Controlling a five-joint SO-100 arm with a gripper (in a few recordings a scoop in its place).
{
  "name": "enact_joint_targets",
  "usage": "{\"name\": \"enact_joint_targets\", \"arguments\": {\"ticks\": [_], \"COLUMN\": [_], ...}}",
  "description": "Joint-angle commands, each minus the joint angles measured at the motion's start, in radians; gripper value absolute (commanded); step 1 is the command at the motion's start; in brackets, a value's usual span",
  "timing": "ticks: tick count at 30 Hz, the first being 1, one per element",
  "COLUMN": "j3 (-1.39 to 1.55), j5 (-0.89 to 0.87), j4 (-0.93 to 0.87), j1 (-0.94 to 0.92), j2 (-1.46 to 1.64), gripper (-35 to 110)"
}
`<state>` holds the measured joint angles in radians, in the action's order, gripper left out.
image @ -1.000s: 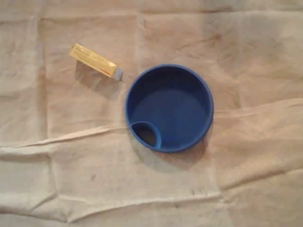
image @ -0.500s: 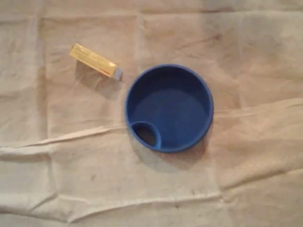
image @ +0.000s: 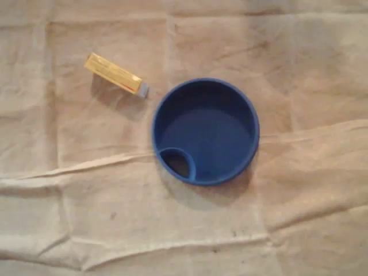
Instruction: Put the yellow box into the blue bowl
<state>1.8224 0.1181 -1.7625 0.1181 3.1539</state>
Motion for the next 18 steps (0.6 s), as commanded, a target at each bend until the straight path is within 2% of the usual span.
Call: {"name": "enact_joint_targets", "arguments": {"ticks": [1, 7, 18], "j3": [-0.183, -0.367, -0.393], "j5": [-0.018, -0.018, -0.006], "j4": [0.008, 0.006, 0.003], "j1": [-0.009, -0.067, -0.515], "j2": [-0.204, -0.437, -0.778], "gripper": [0, 0, 0]}}
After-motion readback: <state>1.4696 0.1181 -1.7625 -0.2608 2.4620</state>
